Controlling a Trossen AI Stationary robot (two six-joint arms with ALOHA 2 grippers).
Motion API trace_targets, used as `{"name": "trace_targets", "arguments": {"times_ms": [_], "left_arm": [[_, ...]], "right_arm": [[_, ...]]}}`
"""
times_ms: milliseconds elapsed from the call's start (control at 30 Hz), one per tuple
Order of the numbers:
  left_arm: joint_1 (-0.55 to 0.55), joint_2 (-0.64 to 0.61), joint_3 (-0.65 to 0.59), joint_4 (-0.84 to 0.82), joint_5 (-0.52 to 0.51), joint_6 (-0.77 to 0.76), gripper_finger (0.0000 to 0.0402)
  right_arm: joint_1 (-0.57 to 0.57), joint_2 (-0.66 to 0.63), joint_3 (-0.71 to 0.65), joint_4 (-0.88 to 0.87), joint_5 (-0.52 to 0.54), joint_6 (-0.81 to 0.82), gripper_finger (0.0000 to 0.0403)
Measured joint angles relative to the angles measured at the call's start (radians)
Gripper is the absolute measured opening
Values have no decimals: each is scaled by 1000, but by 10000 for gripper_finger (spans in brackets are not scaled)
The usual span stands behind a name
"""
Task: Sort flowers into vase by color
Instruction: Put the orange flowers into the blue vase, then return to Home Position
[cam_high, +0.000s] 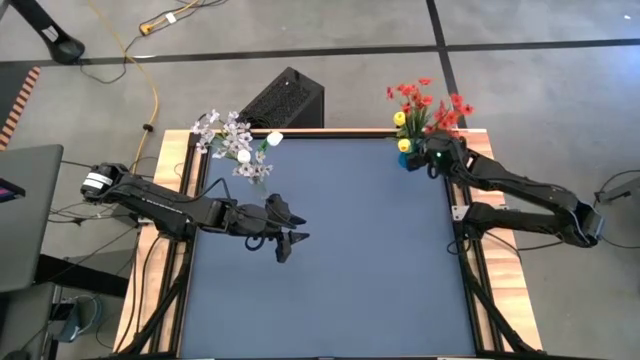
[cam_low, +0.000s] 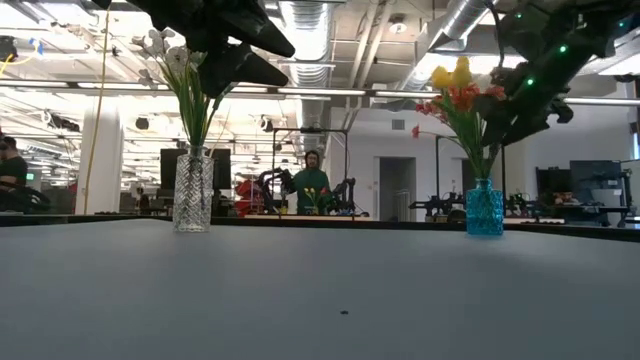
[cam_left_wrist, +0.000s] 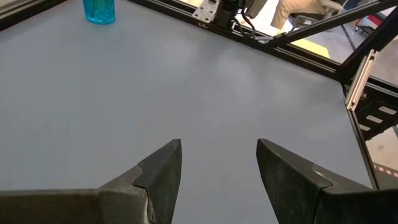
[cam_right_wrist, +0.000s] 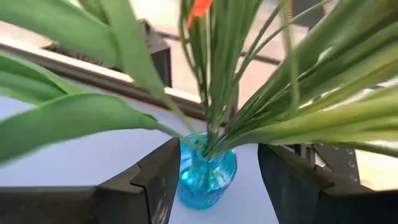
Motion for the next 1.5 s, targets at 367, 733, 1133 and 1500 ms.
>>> {"name": "trace_targets", "arguments": {"times_ms": [367,733,1133,1500], "left_arm": [[0,0,0,0,-10,49,196],[0,0,0,0,-9,74,196],[0,0,0,0,-8,76,197],[0,0,0,166,29,131,197]], "right_arm": [[-1,0,132,-319,-163,14,242],[-1,0,284,-449,-373,-17,241],[0,0,401,-549,-731,-70,240],[95,0,529,-509,-737,-39,239]]}}
